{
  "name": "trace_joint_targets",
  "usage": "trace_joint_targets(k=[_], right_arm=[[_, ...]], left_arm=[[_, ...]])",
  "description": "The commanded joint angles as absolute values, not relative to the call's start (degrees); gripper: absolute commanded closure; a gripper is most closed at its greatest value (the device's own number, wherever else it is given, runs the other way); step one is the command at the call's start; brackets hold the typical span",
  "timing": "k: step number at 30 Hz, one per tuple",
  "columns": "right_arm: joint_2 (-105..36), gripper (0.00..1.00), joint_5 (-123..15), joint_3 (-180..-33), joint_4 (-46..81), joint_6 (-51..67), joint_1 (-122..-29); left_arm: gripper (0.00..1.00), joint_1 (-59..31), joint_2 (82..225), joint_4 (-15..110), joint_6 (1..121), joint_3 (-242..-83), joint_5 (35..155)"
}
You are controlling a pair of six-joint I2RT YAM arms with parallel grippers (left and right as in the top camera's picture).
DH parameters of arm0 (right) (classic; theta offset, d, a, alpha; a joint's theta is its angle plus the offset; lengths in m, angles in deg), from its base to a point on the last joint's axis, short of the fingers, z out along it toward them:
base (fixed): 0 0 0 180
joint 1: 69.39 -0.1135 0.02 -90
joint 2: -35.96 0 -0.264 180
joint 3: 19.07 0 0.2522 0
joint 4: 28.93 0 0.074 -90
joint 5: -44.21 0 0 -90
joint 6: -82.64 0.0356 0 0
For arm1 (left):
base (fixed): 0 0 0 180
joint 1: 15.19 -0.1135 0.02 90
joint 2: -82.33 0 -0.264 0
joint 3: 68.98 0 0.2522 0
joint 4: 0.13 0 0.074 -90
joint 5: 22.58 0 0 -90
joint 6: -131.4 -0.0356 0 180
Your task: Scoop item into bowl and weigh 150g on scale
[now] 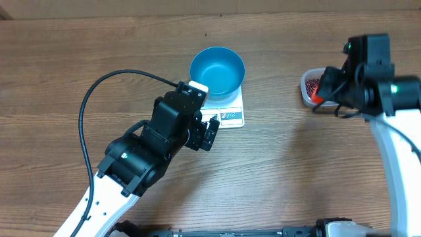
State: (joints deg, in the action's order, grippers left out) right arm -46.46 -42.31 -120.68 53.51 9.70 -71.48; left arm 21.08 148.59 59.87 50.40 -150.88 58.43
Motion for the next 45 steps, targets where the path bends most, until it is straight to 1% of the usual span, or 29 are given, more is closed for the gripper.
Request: trace_joint_targets(k=[1,6,8,13,16,22,34,45], right_arm=[[-50.1,0.96,-41.3,-123.2,52.2,0.5,-67.5],[-53.0,0.96,-41.3,-123.2,48.8,-6.9,-62.8],[-53.7,0.96,-41.5,-123.0,45.2,-10.6,-59.5],[-53.9,0.96,-44.5,-122.9,40.9,-18.1,-58.4],[-54.0,0.96,-44.5,-122.9,40.4,-21.2,-58.4],[-56.1,0.96,-44.6,-122.8,40.4,-21.4,-58.4],[-69.1,0.96,-44.6,-122.8,38.5,-21.4,-58.4],[-70.6,0.96,-44.9,-122.8,39.5,-21.4,-58.4]], left_arm=[[0.0,20.8,147.6,59.7,50.8,-150.8,58.1],[0.01,20.8,147.6,59.7,50.8,-150.8,58.1],[0.0,20.8,147.6,59.7,50.8,-150.8,58.1],[0.0,20.8,147.6,59.7,50.8,-150.8,58.1],[0.01,20.8,147.6,59.7,50.8,-150.8,58.1],[0.0,20.8,147.6,59.7,50.8,-150.8,58.1],[0.0,20.8,147.6,59.7,50.8,-150.8,58.1],[0.0,20.8,147.6,59.7,50.8,-150.8,58.1]])
